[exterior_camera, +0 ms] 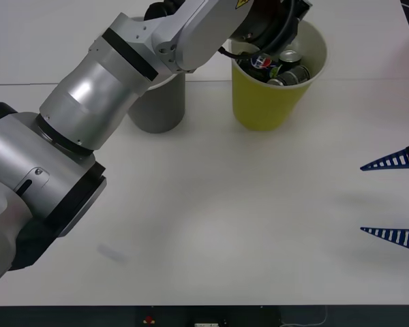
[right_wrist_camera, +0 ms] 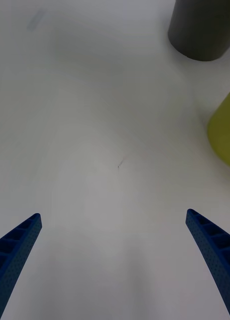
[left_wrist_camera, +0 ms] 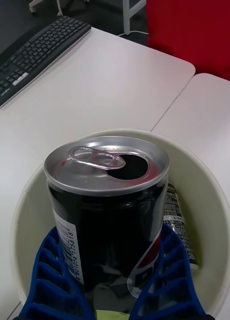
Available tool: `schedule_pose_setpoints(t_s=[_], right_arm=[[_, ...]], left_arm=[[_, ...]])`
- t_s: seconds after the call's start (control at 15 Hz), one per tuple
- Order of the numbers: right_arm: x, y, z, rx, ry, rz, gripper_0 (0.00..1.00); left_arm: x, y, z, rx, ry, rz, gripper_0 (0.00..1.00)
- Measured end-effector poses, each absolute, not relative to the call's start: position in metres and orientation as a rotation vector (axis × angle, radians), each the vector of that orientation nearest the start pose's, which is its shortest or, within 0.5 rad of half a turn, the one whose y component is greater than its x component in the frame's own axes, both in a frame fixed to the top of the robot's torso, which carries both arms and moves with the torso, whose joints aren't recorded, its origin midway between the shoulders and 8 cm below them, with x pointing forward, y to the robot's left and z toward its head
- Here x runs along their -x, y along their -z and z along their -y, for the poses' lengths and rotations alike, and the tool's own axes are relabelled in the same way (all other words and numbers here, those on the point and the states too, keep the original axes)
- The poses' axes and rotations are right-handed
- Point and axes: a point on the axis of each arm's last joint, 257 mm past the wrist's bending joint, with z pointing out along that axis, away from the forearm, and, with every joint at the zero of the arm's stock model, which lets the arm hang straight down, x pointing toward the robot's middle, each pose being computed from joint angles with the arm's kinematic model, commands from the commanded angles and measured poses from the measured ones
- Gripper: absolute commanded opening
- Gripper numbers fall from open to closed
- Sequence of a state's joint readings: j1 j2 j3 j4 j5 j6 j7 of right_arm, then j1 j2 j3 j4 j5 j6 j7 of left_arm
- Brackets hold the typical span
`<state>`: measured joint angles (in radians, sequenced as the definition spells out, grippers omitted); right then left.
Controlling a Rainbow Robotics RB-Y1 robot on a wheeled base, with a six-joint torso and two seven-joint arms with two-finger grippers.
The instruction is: Put the can into the green bin and the plastic bottle into the gray bin
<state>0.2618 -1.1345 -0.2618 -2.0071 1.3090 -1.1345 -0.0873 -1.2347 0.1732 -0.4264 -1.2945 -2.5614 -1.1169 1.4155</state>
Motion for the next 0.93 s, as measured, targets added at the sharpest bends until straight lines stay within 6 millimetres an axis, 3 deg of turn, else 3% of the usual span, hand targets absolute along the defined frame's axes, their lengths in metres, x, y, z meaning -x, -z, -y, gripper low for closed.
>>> schedule_pose_setpoints(t_s=[0.07, 0.13, 0.53, 0.93], right_arm=[[-0.341, 0.167, 0.286, 1.634, -0.209, -1.596, 1.00], [-0.341, 0.167, 0.286, 1.634, -0.209, -1.596, 1.00], [-0.341, 0.167, 0.286, 1.634, -0.209, -1.596, 1.00], [-0.341, 0.167, 0.286, 1.634, -0.209, -1.596, 1.00]], left_arm=[[-0.590, -0.009, 0.126, -1.070, 0.155, -1.759, 0.96], [-0.590, -0.007, 0.126, -1.078, 0.148, -1.756, 1.00], [-0.588, -0.006, 0.132, -1.141, 0.135, -1.707, 1.00], [-0.573, -0.011, 0.098, -1.244, 0.262, -1.630, 1.00]])
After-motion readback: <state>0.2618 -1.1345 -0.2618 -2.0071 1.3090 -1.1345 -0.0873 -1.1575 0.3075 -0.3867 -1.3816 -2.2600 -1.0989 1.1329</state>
